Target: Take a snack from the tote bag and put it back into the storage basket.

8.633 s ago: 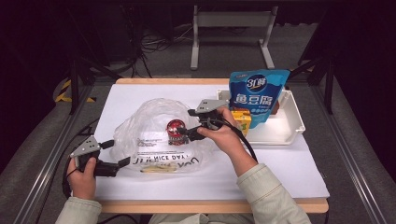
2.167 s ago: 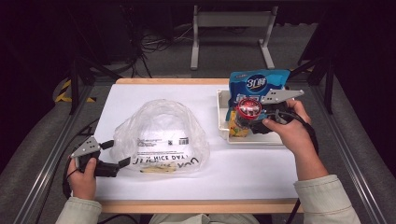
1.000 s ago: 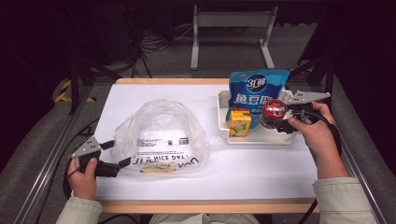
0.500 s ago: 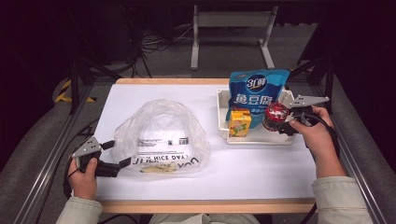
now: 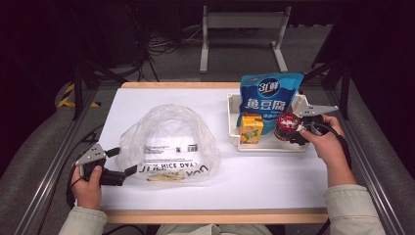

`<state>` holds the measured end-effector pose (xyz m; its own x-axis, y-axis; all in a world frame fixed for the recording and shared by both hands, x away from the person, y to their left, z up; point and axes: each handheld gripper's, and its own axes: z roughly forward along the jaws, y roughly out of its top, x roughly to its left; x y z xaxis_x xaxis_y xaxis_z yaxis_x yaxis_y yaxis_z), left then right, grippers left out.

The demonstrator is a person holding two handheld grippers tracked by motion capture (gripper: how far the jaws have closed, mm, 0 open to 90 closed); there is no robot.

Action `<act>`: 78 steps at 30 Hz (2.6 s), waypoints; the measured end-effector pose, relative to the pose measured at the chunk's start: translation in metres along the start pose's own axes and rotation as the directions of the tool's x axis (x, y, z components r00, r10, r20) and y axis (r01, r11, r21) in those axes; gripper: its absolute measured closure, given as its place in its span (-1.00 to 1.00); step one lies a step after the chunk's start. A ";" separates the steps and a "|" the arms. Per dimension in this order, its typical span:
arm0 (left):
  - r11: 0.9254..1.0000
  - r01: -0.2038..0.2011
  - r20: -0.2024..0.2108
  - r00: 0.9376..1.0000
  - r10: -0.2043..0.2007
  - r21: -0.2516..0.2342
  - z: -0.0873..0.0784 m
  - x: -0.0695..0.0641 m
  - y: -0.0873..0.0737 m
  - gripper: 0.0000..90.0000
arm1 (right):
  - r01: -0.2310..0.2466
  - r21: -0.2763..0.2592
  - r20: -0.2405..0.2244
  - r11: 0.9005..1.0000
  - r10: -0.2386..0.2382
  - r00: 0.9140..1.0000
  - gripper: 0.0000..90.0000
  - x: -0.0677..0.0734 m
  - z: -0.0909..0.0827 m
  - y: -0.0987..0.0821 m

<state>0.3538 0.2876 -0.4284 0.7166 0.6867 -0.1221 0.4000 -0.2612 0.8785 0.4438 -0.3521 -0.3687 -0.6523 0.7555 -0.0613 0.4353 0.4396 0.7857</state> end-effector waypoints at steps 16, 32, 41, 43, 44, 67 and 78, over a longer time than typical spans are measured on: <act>1.000 0.004 0.000 1.000 -0.004 0.001 0.000 0.000 0.000 -0.95 | -0.011 0.034 -0.002 0.999 0.012 1.000 -0.43 -0.005 0.017 -0.015; 1.000 0.007 -0.001 1.000 -0.007 -0.001 0.000 0.000 0.000 -0.95 | -0.010 0.079 0.004 0.997 0.010 1.000 -0.43 -0.005 0.028 -0.021; 1.000 0.002 0.000 1.000 -0.002 0.001 0.000 0.000 0.000 -0.95 | -0.005 0.088 0.000 0.996 0.005 1.000 -0.43 -0.005 0.033 -0.024; 1.000 0.002 -0.001 1.000 -0.002 0.000 -0.001 0.000 0.000 -0.95 | -0.004 0.089 -0.004 0.996 0.005 1.000 -0.43 -0.005 0.034 -0.025; 1.000 0.002 -0.001 1.000 -0.002 0.000 -0.001 0.000 0.000 -0.95 | -0.005 0.091 -0.006 0.996 0.005 1.000 -0.43 -0.005 0.035 -0.026; 1.000 0.001 0.002 1.000 -0.001 -0.001 0.000 0.000 -0.001 -0.95 | 0.017 0.156 0.030 0.988 -0.022 0.999 -0.48 -0.002 0.035 -0.020; 1.000 0.002 0.000 1.000 -0.002 -0.001 -0.001 0.000 -0.001 -0.95 | 0.041 0.145 0.079 0.989 -0.052 0.996 -0.52 0.000 0.026 -0.010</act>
<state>0.3532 0.2887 -0.4285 0.7157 0.6872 -0.1244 0.4013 -0.2589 0.8786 0.4553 -0.3444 -0.3927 -0.6235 0.7672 -0.1506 0.4936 0.5356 0.6853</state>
